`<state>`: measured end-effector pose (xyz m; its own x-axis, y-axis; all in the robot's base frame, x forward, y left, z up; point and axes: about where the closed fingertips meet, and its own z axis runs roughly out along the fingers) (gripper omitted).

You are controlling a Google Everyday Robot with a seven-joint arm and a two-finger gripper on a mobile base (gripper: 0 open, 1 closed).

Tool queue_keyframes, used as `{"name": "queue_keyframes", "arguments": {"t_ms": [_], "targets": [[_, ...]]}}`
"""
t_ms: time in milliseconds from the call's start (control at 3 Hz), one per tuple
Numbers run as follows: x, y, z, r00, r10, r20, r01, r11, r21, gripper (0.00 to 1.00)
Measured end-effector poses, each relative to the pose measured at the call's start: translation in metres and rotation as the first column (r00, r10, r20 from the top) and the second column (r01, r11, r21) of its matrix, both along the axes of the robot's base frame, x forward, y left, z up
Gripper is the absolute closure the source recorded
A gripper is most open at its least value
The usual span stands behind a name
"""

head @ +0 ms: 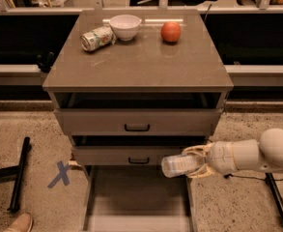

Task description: Pick blue plastic bottle from bottom drawer and place on counter

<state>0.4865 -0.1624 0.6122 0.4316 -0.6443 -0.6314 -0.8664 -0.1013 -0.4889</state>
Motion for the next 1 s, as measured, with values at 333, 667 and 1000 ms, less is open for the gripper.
{"name": "queue_keyframes", "arguments": {"t_ms": [333, 667, 1000], "targets": [[-0.003, -0.002, 0.086, 0.9890, 0.045, 0.141, -0.046, 0.999, 0.006, 1.00], [0.000, 0.002, 0.097, 0.9871, 0.061, 0.148, -0.064, 0.998, 0.018, 1.00], [0.017, -0.002, 0.150, 0.9744, 0.072, 0.213, -0.085, 0.995, 0.053, 1.00]]}}
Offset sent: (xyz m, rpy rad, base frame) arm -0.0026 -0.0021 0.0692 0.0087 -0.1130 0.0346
